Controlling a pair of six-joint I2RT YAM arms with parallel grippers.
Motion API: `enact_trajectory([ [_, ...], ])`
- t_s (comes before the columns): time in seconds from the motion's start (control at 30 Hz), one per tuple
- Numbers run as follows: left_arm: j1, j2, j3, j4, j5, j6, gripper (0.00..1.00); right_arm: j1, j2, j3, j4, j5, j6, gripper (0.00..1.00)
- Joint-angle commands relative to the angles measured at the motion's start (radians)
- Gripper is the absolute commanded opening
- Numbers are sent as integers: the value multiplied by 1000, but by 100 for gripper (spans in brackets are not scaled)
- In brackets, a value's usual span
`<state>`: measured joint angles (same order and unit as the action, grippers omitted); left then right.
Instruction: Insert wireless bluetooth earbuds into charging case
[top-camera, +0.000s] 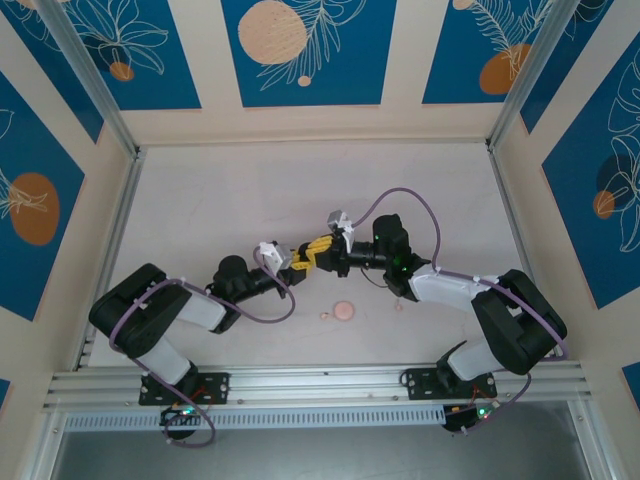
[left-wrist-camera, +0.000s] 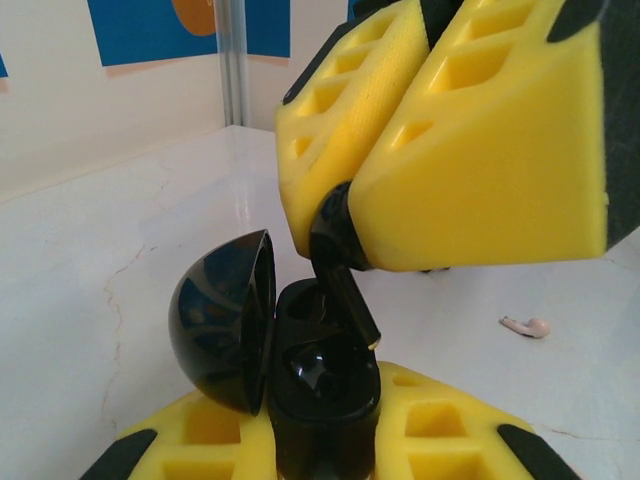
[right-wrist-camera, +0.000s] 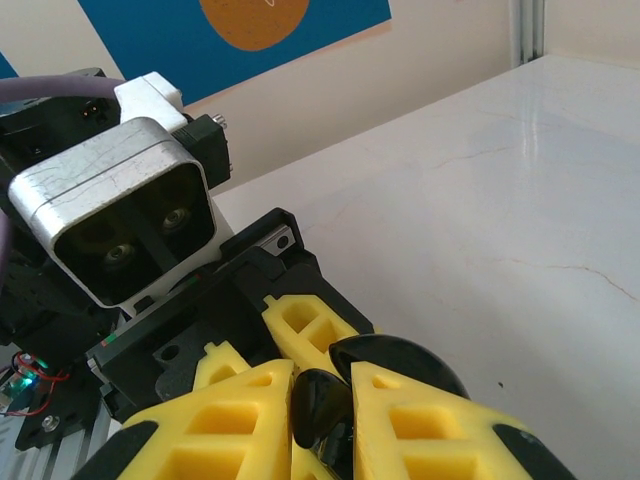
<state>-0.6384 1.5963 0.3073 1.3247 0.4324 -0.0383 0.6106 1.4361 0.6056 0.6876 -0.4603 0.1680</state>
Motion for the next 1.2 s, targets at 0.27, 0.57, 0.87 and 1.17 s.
enact_trajectory([
  [0.27,-12,-70,4,58,19,-23,8,24,8,-17,-31,23,-59,20],
  [0.57,-12,-93,6,17,-20,-9,8,35,-8,-7,-86,47,-65,25],
  [0.87,-11,-116,7,-29,-24,13,8,40,-27,-6,-88,49,-45,44],
  [1.17,-11,-136,1,-84,-27,60,8,21,-124,11,-122,47,23,50],
])
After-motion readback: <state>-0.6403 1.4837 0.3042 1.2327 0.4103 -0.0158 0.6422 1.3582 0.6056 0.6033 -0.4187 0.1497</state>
